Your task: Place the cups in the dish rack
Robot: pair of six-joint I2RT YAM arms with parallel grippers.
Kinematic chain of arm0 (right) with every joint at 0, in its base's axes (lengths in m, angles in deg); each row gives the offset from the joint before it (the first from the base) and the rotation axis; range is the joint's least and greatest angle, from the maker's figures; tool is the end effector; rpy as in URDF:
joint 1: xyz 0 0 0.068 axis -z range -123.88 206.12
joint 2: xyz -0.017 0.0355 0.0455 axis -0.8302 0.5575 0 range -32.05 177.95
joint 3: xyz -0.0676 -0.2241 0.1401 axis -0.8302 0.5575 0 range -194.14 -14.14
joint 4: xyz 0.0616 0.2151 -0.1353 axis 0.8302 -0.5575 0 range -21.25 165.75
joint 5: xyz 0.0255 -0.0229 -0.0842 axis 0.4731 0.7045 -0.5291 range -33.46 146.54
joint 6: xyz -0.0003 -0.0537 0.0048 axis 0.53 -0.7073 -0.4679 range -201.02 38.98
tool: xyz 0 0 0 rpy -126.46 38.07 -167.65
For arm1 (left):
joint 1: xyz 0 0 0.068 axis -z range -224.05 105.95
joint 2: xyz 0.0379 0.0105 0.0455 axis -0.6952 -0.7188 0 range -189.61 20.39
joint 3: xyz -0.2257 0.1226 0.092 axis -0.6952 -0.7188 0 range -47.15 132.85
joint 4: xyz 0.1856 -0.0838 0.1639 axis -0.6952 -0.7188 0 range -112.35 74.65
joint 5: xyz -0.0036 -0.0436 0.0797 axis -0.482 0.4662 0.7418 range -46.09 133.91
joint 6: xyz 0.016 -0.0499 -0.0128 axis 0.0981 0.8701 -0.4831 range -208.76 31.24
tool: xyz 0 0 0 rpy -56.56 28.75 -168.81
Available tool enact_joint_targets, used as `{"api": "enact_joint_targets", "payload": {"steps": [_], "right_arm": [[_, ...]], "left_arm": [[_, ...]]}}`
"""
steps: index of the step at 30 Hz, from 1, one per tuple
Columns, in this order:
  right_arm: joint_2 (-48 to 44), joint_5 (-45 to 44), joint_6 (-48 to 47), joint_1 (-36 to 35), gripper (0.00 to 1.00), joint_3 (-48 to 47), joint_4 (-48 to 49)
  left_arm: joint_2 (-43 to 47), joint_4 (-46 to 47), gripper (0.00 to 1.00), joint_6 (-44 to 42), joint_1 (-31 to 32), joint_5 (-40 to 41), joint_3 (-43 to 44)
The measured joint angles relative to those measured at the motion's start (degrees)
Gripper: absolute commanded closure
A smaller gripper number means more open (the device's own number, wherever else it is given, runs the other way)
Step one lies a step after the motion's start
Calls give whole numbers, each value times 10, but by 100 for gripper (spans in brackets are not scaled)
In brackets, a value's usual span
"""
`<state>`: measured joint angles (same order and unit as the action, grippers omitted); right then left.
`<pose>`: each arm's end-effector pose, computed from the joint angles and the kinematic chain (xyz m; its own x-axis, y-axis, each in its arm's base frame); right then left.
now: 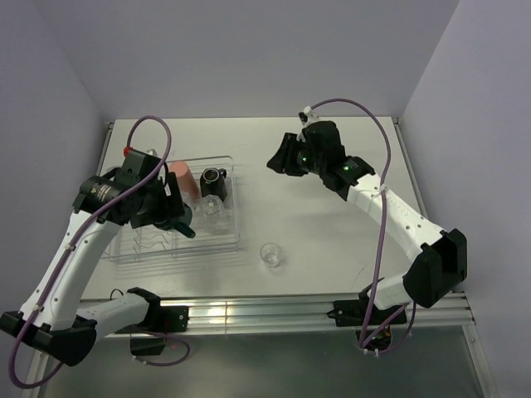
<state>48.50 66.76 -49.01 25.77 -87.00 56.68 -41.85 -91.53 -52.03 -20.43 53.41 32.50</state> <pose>0.2772 0.1695 0.3514 -0.6655 0.2148 -0.7148 -0.3316 0.7729 0.5410 0.1576 -0.0624 0.3844 -0.8173 -0.2865 -0.4999 -0.2148 0.9566 -0.1971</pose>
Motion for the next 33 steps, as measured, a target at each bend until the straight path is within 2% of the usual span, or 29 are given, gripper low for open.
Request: {"api": "enact_joint_targets", "payload": {"steps": [14, 25, 33], "right_arm": [[27, 29, 0, 0, 58, 3, 9], [36, 30, 0, 0, 58, 12, 15], [40, 30, 0, 0, 59, 12, 15]], "left_arm": [[-75, 0, 100, 90, 0, 32, -2], [-93, -13, 100, 198, 0, 58, -1], [-100, -15, 100, 241, 0, 54, -2]]}}
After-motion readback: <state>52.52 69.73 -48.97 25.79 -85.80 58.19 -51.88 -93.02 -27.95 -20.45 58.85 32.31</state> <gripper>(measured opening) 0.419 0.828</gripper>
